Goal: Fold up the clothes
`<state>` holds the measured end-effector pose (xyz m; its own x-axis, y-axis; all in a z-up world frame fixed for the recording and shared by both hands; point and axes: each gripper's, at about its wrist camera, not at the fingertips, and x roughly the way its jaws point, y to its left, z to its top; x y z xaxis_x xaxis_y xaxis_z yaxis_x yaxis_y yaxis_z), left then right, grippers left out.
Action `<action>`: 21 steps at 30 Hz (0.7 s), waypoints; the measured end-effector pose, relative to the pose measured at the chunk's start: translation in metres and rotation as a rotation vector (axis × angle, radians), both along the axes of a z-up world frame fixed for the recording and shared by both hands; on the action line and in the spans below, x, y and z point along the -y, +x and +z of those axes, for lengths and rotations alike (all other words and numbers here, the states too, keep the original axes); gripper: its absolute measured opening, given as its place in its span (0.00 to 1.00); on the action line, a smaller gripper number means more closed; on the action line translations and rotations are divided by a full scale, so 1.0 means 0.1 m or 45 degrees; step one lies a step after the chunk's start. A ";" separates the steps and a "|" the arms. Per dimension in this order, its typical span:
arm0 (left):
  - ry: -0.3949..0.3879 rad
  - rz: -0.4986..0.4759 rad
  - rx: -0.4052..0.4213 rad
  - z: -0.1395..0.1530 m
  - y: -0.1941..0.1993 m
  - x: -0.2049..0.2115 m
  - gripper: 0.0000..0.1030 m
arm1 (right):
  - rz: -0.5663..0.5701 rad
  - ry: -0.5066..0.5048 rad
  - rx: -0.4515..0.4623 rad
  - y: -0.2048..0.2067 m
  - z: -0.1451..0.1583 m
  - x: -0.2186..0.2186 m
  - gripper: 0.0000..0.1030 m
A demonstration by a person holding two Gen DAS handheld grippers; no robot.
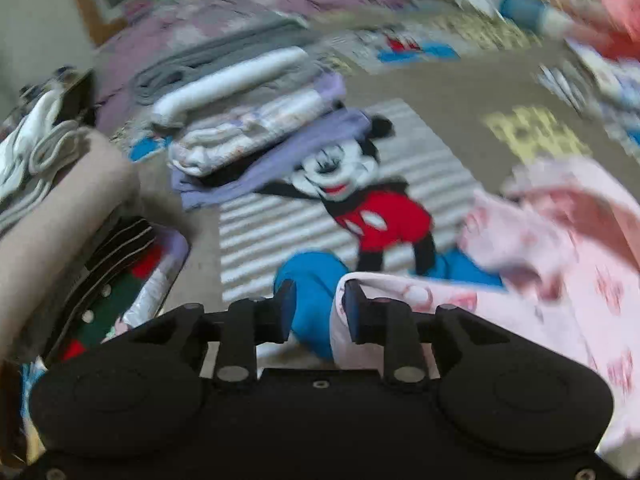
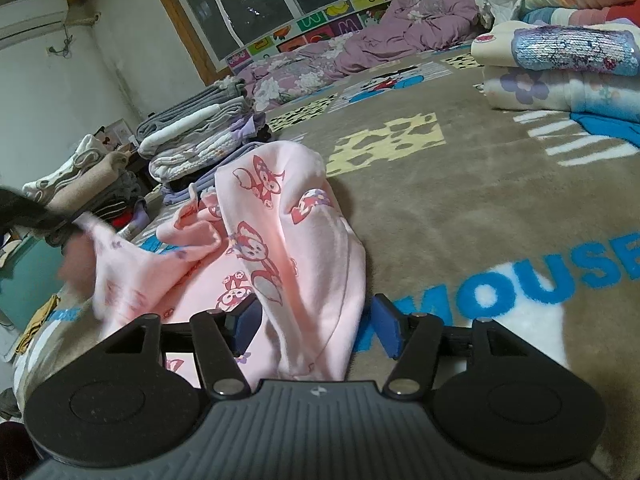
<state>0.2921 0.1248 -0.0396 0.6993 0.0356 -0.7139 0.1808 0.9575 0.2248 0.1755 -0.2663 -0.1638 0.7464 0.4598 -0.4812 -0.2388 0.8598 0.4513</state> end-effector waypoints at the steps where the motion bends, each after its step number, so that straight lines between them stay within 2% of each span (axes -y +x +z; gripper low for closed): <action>1: -0.014 0.013 0.021 -0.05 -0.04 0.00 0.24 | 0.000 0.003 0.000 0.00 0.00 0.00 0.59; 2: -0.031 0.039 0.044 -0.10 -0.08 -0.03 0.28 | -0.001 0.007 0.000 0.00 0.00 0.01 0.59; 6: -0.083 0.195 0.158 -0.27 -0.26 -0.23 0.28 | 0.006 0.025 -0.002 0.01 -0.02 0.03 0.59; 8: -0.094 0.260 0.218 -0.30 -0.30 -0.34 0.37 | 0.010 0.034 -0.003 0.02 -0.02 0.04 0.60; 9: -0.103 0.304 0.237 -0.28 -0.29 -0.41 0.37 | 0.012 0.036 -0.003 0.02 -0.02 0.04 0.60; 11: -0.162 0.337 0.270 -0.29 -0.29 -0.54 0.39 | 0.014 0.037 -0.004 0.02 -0.02 0.04 0.60; 13: -0.177 0.344 0.305 -0.28 -0.29 -0.60 0.39 | 0.015 0.036 -0.005 0.03 -0.02 0.03 0.61; 16: -0.117 0.310 0.357 -0.26 -0.23 -0.53 0.38 | 0.013 0.033 -0.007 0.04 -0.01 0.03 0.61; 21: 0.107 0.142 0.307 -0.23 0.06 -0.17 0.41 | 0.014 0.020 0.002 0.02 -0.02 0.01 0.61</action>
